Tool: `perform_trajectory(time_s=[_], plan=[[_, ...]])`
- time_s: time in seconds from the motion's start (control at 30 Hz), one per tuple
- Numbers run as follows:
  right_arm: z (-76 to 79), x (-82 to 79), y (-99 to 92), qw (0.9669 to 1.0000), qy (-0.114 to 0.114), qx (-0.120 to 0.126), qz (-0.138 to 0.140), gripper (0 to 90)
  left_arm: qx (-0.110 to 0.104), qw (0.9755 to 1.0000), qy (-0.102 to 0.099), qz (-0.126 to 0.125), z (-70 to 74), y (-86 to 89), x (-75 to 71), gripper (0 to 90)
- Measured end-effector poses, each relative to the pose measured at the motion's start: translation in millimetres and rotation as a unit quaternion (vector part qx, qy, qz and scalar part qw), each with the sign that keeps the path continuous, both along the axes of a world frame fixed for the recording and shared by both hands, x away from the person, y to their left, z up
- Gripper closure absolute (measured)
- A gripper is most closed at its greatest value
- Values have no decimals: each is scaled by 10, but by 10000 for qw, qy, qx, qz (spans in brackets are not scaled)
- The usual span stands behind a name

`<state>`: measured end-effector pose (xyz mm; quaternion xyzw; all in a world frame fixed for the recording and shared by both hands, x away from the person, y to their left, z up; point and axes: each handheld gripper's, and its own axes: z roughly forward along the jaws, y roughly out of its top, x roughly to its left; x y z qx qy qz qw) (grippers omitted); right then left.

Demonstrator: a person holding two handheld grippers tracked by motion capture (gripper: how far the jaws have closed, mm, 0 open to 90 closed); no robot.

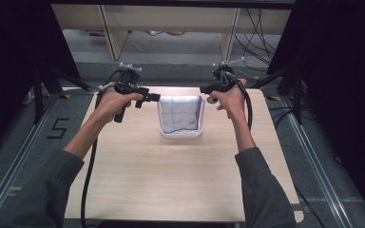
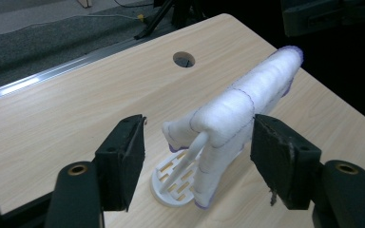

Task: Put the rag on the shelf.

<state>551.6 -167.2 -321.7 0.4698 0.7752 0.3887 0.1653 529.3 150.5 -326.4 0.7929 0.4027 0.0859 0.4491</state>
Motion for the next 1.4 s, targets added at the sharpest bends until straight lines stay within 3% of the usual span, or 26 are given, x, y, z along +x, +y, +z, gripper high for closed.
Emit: perform_trajectory(time_s=[0.1, 0.23, 0.37, 0.4, 0.43, 0.57, 0.63, 1.03, 1.4], plan=[[17, -49, 12, 10000, 80, 10, -40, 497, 8, 10000, 1, -2, -9, 20, -30, 340], [19, -118, 13, 9999, -43, -50, 89, 479, -94, 9999, 14, -48, -36, 53, -98, 327], [27, -199, 15, 9998, -124, -61, 145, 467, -170, 9998, 9, -139, -63, 50, -220, 310], [44, -252, 23, 9999, -34, -57, 126, 457, -149, 9997, -14, -203, -75, 42, -279, 306], [40, -266, 24, 9998, -139, -59, 155, 456, -144, 9997, -24, -219, -84, 36, -305, 300], [49, -319, 25, 9994, -178, -118, 273, 450, -170, 9995, -11, -279, -113, 22, -386, 291], [56, -396, 59, 9996, -116, -60, 252, 435, -169, 9993, -12, -340, -133, 12, -447, 276], [70, -639, 101, 9987, -191, -92, 462, 401, -324, 9988, -63, -369, -218, 59, -648, 247], [-19, -846, 63, 9971, -315, 12, 687, 373, -403, 9984, -78, -389, -343, 133, -831, 243]])
